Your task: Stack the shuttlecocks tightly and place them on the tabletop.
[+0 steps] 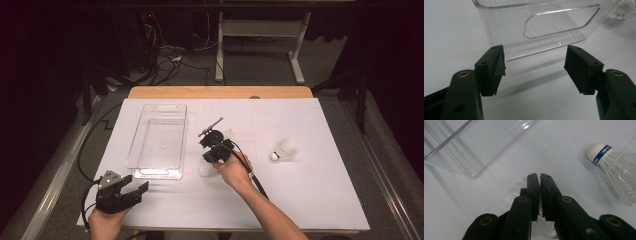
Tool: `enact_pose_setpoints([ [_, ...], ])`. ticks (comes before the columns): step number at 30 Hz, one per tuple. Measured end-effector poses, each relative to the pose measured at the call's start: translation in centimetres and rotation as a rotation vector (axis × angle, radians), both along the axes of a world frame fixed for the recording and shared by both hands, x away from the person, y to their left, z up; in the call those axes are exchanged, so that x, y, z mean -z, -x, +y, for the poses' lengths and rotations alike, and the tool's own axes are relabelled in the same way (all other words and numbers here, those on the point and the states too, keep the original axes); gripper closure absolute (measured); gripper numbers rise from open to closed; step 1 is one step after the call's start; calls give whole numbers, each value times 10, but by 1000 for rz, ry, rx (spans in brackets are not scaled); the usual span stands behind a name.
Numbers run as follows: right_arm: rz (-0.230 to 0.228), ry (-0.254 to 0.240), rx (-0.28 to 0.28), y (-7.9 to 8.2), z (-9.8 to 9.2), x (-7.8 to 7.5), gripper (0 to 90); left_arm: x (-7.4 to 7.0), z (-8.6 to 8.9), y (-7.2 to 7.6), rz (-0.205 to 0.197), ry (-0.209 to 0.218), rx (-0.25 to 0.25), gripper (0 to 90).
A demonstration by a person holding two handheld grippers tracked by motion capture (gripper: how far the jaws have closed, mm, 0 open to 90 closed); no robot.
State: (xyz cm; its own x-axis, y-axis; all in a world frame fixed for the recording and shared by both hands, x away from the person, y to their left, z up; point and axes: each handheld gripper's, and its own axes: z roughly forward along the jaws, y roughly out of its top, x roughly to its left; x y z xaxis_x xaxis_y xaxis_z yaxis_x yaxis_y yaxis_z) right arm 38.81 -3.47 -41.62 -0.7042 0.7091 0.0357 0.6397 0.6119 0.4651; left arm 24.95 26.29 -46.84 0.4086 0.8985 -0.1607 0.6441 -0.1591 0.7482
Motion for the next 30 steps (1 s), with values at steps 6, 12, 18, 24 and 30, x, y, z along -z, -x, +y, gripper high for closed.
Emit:
enact_pose_setpoints([
  [6, -7, 32, -29, -2, -1, -2, 886, 1, 2, -4, 4, 4, -7, 335],
  [12, -22, -10, -25, -3, -11, -6, 892, 1, 2, -4, 6, 2, -11, 336],
  [18, -36, -44, -43, 0, -11, -9, 892, 1, 1, -3, 4, 0, -5, 336],
  [24, -40, -95, -34, 1, -8, -9, 892, 1, 1, -3, 5, 3, -3, 336],
  [30, -45, -125, -39, -1, -5, -5, 891, 1, 1, -4, 4, 7, -8, 336],
])
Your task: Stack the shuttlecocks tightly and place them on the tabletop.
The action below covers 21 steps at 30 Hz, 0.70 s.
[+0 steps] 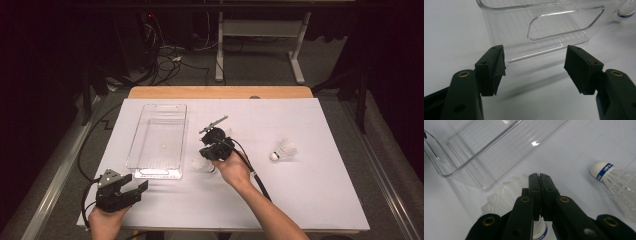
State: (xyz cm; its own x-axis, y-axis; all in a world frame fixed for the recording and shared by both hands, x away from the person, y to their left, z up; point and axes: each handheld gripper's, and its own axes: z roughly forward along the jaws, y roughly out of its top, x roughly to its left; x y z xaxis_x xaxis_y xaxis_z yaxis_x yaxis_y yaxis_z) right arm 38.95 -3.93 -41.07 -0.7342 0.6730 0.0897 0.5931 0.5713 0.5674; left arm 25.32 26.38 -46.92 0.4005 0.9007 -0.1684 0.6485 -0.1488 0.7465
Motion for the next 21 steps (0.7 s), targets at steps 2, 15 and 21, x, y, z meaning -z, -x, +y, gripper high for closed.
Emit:
enact_pose_setpoints([
  [2, -1, -9, 0, -1, 1, 1, 890, 0, 0, 1, -1, -2, -1, 336],
  [15, -18, -20, 4, 2, -11, 7, 858, 0, 0, 1, 0, 1, -6, 336],
  [21, -19, -27, 11, 4, -17, 7, 844, 0, 1, 2, 1, -1, -5, 336],
])
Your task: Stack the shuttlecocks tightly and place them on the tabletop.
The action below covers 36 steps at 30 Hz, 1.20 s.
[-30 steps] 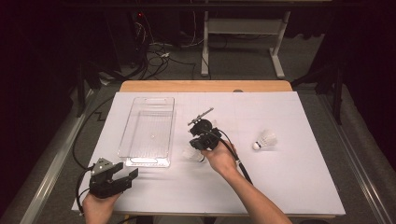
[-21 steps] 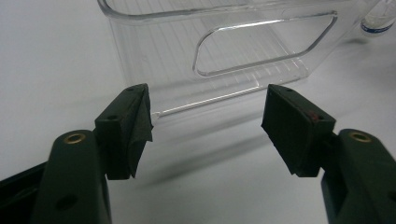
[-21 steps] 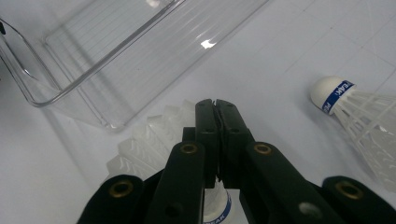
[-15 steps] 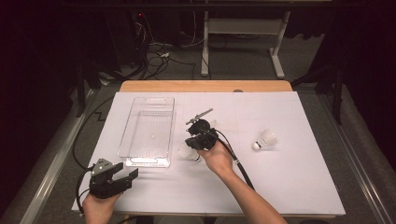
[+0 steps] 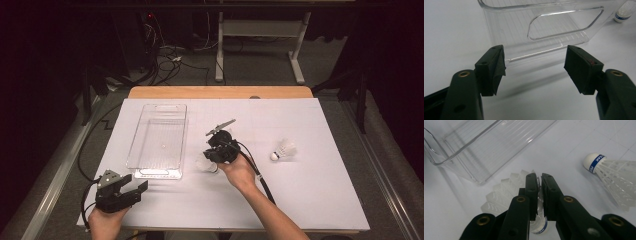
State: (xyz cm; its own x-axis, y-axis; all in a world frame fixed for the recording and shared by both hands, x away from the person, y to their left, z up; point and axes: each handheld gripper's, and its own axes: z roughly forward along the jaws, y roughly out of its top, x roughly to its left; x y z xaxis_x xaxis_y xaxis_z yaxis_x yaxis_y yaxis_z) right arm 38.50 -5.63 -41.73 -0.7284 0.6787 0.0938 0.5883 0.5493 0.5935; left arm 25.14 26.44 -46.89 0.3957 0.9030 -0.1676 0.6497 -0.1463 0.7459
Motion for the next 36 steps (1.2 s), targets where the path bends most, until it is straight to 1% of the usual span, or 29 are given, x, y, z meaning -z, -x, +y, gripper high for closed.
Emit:
enact_pose_setpoints([
  [3, -1, -3, 7, 1, -5, 0, 836, 0, -1, 0, 0, 0, 1, 336],
  [5, -5, -12, 24, 2, -9, 0, 831, 0, -1, -1, 0, -1, 1, 336],
  [12, -5, -17, 46, 3, -22, 0, 821, 0, -1, -1, -1, 0, -3, 336],
  [17, 4, -21, 61, 4, -29, 1, 816, 0, -1, -1, 3, -2, 1, 336],
  [20, 2, -22, 65, 4, -32, 2, 816, 0, 0, -1, -1, 0, -3, 336],
  [26, 17, -22, 82, 5, -42, 4, 808, 0, 0, -2, -1, -2, -5, 336],
  [28, 19, -22, 80, 4, -45, 4, 805, 1, -1, -3, 9, -2, 2, 336],
  [29, 24, -12, 84, 3, -46, 4, 799, 1, -2, -4, 14, -7, 10, 335],
  [31, 24, -6, 83, 4, -48, 4, 798, 1, -3, -2, 4, -16, 10, 336],
  [32, 25, -12, 84, 3, -49, 4, 798, 1, -3, -2, 6, -11, 10, 338],
  [34, 30, -3, 86, 1, -50, 5, 798, 1, -4, -4, 14, -10, 15, 336],
  [36, 34, -7, 84, -2, -51, 7, 791, 2, -6, -5, 19, -19, 26, 335],
])
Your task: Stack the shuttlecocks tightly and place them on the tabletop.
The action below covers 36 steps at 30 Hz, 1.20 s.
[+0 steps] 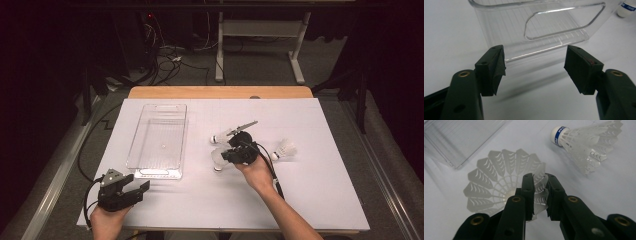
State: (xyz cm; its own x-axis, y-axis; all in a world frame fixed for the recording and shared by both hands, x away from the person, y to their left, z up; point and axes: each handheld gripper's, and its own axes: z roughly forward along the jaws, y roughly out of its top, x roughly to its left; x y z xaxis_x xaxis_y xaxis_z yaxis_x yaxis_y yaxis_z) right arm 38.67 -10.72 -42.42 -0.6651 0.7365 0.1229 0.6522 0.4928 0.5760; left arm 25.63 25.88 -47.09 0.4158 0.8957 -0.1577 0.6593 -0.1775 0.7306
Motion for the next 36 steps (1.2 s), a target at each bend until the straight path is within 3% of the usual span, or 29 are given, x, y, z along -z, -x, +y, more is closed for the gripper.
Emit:
enact_pose_setpoints([
  [5, 24, 13, -3, -1, -1, 4, 759, -2, 0, 3, -12, 2, 3, 335],
  [12, 24, -7, 26, 4, -10, 10, 681, -3, 0, 7, -20, 8, -4, 337],
  [15, 21, 11, 39, 3, -14, 11, 647, -3, 1, 6, -15, 10, -7, 336],
  [17, 27, -14, 56, 3, -18, 11, 638, -3, 2, 6, -22, 7, -11, 336],
  [23, 26, -27, 76, 8, -25, 18, 621, -3, 1, 7, -28, 0, -8, 336],
  [36, 24, -24, 92, 7, -35, 19, 592, -3, 3, 6, -29, -7, -26, 337],
])
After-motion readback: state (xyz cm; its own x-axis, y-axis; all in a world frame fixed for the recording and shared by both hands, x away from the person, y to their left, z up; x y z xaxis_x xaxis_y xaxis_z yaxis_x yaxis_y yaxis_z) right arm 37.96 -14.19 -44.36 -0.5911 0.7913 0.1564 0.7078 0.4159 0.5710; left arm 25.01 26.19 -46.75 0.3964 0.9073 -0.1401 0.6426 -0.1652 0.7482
